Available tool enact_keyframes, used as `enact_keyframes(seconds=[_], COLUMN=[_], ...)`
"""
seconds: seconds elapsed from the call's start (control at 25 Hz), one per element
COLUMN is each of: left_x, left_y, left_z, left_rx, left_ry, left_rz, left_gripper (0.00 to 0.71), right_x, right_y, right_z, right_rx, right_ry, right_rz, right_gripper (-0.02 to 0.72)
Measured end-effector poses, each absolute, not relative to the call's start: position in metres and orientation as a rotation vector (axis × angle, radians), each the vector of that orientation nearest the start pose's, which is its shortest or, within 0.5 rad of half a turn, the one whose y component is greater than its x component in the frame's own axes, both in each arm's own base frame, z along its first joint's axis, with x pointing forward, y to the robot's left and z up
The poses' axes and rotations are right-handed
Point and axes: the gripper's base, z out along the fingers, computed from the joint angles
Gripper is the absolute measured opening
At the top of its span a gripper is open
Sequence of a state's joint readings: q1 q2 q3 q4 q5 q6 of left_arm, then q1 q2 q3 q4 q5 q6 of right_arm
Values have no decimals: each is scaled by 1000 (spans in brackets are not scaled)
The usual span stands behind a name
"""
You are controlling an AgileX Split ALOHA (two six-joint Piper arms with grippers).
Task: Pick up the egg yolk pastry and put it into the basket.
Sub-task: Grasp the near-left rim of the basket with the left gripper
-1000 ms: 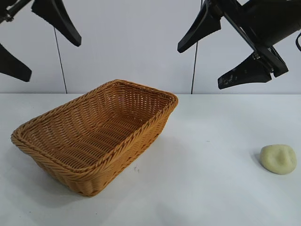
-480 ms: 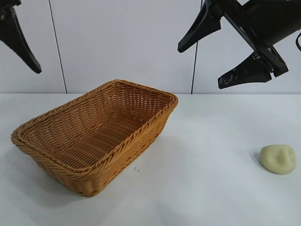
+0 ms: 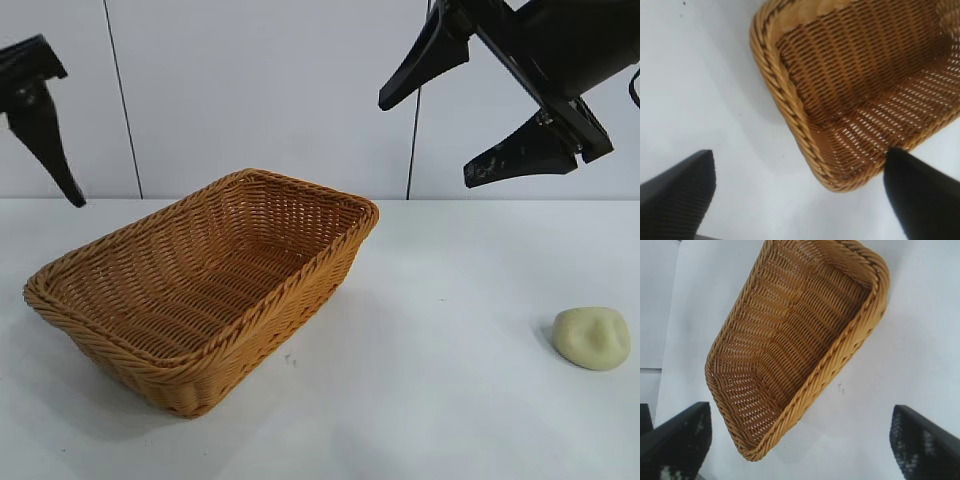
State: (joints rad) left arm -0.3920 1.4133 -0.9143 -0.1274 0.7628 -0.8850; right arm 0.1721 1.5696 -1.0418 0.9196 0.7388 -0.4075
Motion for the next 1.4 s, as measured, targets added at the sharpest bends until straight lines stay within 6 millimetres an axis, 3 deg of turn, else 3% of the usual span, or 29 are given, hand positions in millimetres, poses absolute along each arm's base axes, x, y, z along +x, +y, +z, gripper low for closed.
enact_keyframes(seconds=[0.16, 0.56, 0.96, 1.2, 1.4], left_x=[254, 275, 289, 289, 289], left_y=[-122, -132, -137, -137, -137], left_z=[223, 177, 125, 120, 120], left_rx=[-950, -1231, -1295, -1302, -1302], left_ry=[2729, 2676, 2700, 2710, 2710], left_rz=[-441, -421, -350, -335, -335], left_gripper=[652, 652, 652, 628, 517], right_x=[306, 306, 306, 306, 306], right_y=[103, 103, 103, 103, 103], right_z=[256, 256, 256, 256, 256], right_rx=[4, 4, 4, 4, 4], right_ry=[2545, 2545, 2545, 2545, 2545], right_rz=[926, 926, 926, 926, 926], right_gripper=[689, 689, 689, 689, 689])
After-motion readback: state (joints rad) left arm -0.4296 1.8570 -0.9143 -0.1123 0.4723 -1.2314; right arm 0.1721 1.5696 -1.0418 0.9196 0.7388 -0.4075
